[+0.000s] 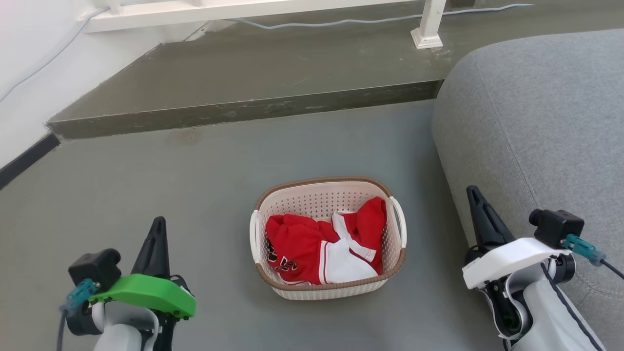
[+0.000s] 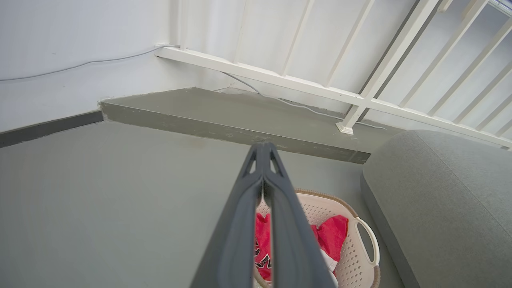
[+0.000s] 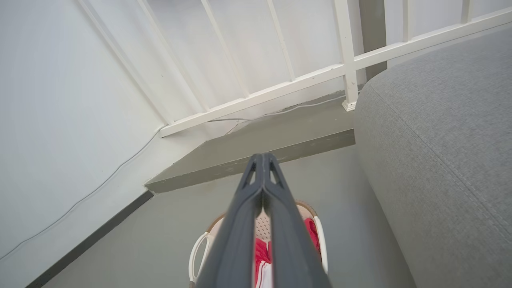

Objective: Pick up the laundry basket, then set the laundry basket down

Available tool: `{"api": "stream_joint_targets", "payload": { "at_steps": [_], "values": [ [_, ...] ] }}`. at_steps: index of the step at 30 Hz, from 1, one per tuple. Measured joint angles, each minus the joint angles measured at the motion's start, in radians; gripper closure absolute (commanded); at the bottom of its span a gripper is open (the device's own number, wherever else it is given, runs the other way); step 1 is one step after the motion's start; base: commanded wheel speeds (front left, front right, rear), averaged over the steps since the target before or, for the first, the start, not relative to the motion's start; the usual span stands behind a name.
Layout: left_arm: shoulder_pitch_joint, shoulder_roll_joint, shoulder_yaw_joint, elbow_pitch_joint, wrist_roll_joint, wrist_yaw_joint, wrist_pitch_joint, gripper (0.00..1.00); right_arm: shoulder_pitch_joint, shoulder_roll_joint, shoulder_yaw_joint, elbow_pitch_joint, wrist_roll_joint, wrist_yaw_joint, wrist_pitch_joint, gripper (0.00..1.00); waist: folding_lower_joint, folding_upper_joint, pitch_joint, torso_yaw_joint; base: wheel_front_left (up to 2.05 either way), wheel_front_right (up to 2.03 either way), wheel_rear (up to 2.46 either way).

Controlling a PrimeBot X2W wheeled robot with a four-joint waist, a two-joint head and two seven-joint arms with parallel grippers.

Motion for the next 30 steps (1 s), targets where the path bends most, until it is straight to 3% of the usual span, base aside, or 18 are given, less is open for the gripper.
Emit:
{"api": "stream_joint_targets", "payload": {
  "at_steps": [30],
  "values": [
    [0.0, 0.0, 0.055, 0.0, -0.334, -0.008, 0.098, 1.0, 0.008, 0.008, -0.079, -0.031, 0.363, 0.0, 0.1, 1.0, 0.0001, 0.0, -0.021, 0.018, 0.0, 0.0, 0.0]
  ]
}}
